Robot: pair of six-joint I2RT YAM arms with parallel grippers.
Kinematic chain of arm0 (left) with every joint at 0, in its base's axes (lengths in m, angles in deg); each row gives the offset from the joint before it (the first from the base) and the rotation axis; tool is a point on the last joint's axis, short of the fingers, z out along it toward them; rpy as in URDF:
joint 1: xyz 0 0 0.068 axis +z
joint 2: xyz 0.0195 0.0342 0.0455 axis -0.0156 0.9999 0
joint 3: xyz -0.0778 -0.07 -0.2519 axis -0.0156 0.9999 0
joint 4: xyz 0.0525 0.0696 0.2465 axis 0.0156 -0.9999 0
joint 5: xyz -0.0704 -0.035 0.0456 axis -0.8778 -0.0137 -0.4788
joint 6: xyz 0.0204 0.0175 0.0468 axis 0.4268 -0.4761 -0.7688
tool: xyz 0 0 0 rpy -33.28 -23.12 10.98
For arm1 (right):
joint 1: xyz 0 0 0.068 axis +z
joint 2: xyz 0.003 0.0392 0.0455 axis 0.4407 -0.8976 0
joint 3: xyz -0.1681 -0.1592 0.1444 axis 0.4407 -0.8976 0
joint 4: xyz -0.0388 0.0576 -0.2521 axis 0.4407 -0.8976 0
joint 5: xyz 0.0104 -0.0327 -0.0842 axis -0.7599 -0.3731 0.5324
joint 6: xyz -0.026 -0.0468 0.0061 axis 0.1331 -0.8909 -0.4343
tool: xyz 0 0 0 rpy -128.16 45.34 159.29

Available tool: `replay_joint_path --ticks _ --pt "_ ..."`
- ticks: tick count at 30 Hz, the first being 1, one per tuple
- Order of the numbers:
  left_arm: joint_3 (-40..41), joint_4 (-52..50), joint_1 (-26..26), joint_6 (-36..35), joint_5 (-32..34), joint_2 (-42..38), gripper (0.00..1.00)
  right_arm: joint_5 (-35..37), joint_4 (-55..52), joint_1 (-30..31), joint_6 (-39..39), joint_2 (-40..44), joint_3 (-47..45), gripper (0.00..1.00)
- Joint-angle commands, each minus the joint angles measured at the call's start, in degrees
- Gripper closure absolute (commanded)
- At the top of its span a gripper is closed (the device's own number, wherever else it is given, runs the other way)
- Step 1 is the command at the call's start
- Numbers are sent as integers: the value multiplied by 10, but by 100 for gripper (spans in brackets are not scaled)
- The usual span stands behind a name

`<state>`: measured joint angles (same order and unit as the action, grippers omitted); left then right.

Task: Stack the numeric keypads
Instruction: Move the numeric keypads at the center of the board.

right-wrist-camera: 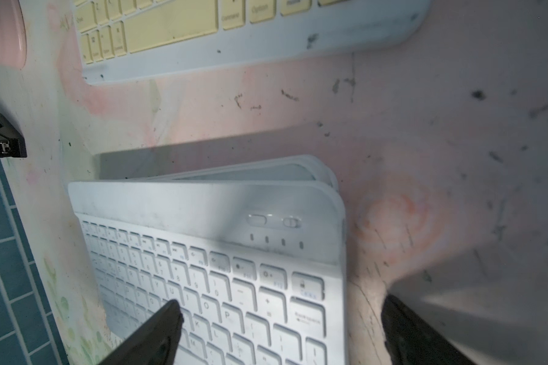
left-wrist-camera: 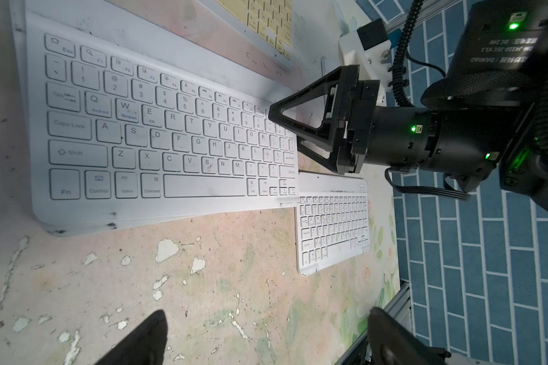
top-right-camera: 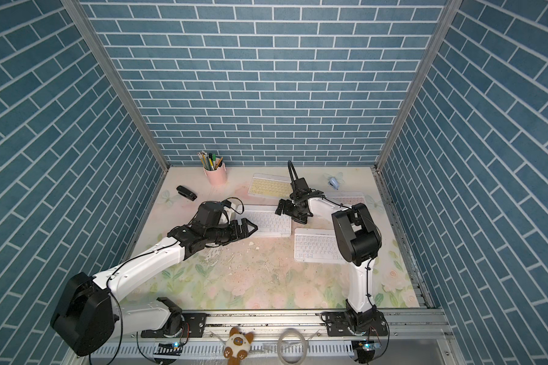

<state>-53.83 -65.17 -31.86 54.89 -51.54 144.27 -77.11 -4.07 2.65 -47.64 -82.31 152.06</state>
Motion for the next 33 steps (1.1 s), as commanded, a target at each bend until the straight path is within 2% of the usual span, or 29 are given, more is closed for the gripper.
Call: replay_joint_path --ticks 1,12,23,27,30,33 --pt "12 3 17 -4 -17 -14 0 21 -16 23 32 -21 15 2" --pt "30 -20 68 -21 -39 -55 0 24 22 93 133 -77 63 2" --pt "50 -60 101 -28 -36 -122 0 -1 29 151 219 -196 233 1" --pt "50 -63 98 -28 -31 -121 0 5 21 129 183 -152 202 2" --pt "39 -61 64 -31 -6 -102 0 4 68 85 148 -47 85 2" --pt "18 -37 -1 -24 26 -55 0 23 40 19 89 79 -31 2"
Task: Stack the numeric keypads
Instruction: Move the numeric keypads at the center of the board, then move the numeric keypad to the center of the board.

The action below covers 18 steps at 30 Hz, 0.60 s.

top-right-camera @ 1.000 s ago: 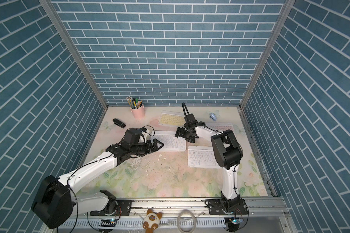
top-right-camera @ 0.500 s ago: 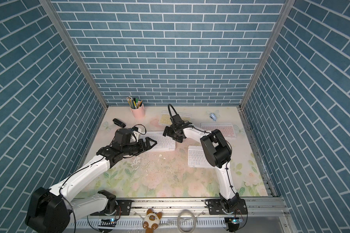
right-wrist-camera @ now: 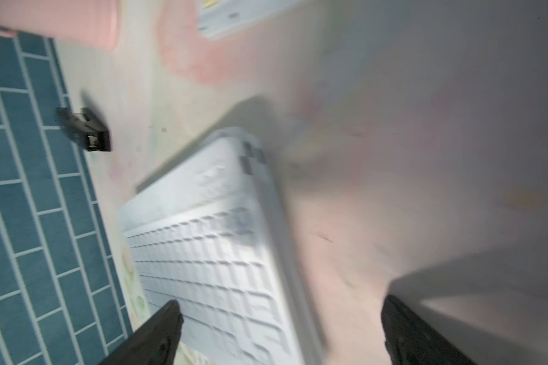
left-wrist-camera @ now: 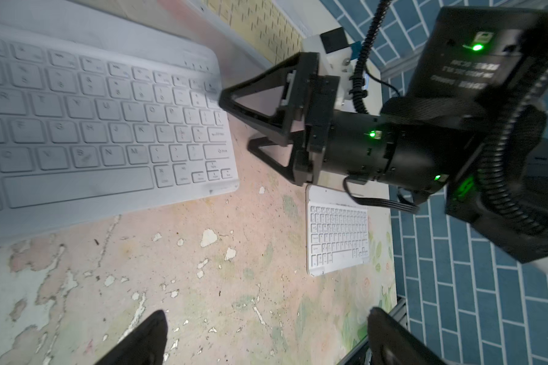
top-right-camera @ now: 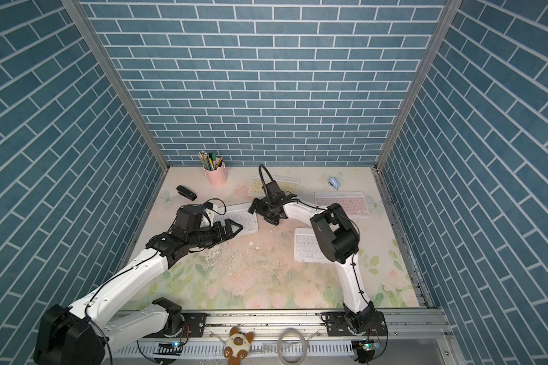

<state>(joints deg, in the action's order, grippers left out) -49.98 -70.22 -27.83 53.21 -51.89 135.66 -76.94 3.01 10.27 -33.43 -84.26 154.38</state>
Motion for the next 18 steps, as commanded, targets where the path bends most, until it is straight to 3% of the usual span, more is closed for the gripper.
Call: replay_joint_path --ticks 1,5,8,13,18 --pt "-29 29 -66 0 35 55 0 32 -52 -80 -76 144 -91 2" --pt "-71 85 -142 23 50 159 0 73 -137 -210 -141 305 -221 2" --pt "-113 104 -175 25 60 235 0 72 -159 -307 -172 370 -293 1" --pt "-165 137 -195 46 38 335 0 52 -162 -435 -200 381 -349 1" --pt "-204 128 -208 38 32 380 1 54 -140 -483 -191 375 -385 2"
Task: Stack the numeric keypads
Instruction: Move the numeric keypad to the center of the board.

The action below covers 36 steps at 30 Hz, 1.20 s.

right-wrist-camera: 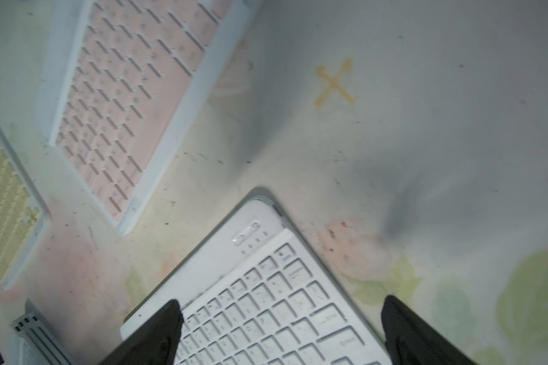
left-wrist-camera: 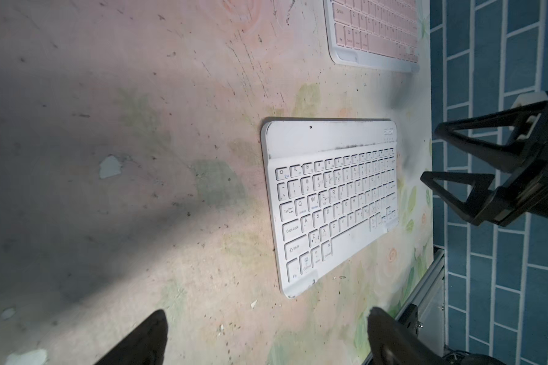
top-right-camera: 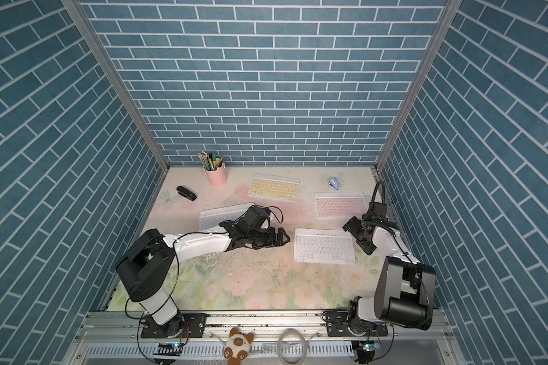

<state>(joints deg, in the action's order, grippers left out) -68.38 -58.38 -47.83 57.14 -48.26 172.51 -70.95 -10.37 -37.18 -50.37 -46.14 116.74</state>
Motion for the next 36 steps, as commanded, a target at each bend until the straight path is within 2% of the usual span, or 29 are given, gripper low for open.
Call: replay_joint_path --ticks 1,6,8,14,19,22,24,26,31,36 --pt "-27 9 -9 -1 -7 19 0 -11 -4 -10 -24 -16 -13 2" --pt "-49 9 -8 -5 -11 54 1 -54 43 -7 -21 -41 -50 2" --pt "-64 -5 -7 -13 -14 69 0 -75 68 11 -6 -48 -66 2" --pt "-59 -25 10 -22 -14 71 0 -79 138 146 89 -60 -85 2" --pt "-51 -48 22 -37 0 52 0 -102 204 210 158 -61 -87 1" --pt "-39 -52 32 -36 1 43 1 -106 165 205 129 -43 -67 2" --pt "-33 -65 33 -41 5 33 0 -90 117 186 88 -30 -42 1" --pt "-22 -76 34 -42 11 11 0 -106 96 157 57 -34 -21 2" --pt "-2 -129 36 -55 57 -43 0 -136 53 142 -27 -102 75 1" --pt "27 -97 37 -26 47 -26 0 -151 59 161 -45 -172 121 1"
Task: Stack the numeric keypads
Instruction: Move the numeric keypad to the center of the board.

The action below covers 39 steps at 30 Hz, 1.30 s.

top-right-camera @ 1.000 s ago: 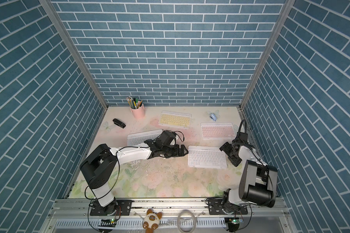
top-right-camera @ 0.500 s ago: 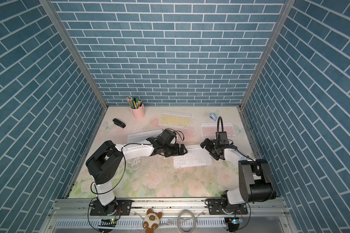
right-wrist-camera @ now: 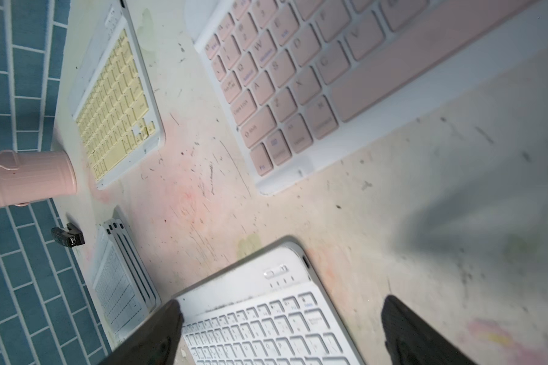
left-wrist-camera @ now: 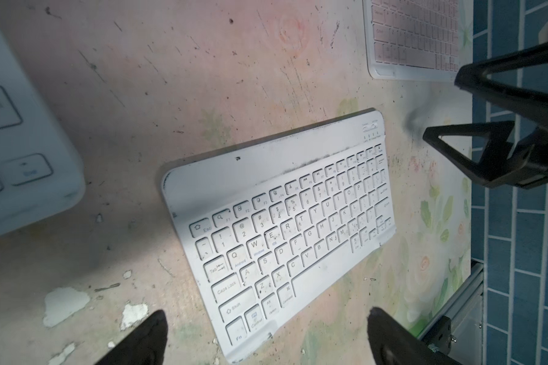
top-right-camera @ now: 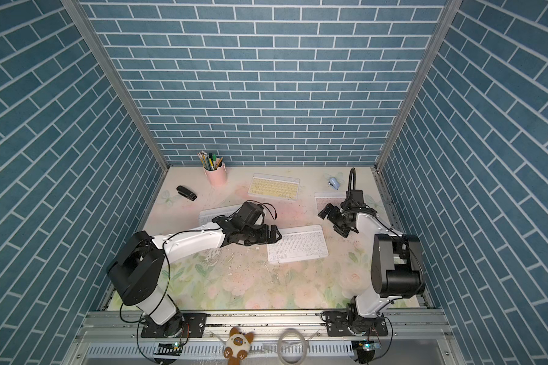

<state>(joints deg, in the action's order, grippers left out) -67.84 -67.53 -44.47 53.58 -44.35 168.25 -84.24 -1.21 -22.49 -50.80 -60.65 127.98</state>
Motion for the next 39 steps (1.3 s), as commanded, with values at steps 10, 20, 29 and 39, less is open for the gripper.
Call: replay_joint_path --ticks 10,20,29,39 --pt "-5 15 3 12 -5 64 0 2 20 89 13 36 -129 1" --pt "-2 -5 30 -17 0 58 0 32 -12 136 30 118 -149 1" --pt "22 -2 32 -17 -9 44 0 -52 100 57 -1 54 -132 2" --pt "11 -17 32 -24 -6 51 0 -108 242 59 71 29 -189 1"
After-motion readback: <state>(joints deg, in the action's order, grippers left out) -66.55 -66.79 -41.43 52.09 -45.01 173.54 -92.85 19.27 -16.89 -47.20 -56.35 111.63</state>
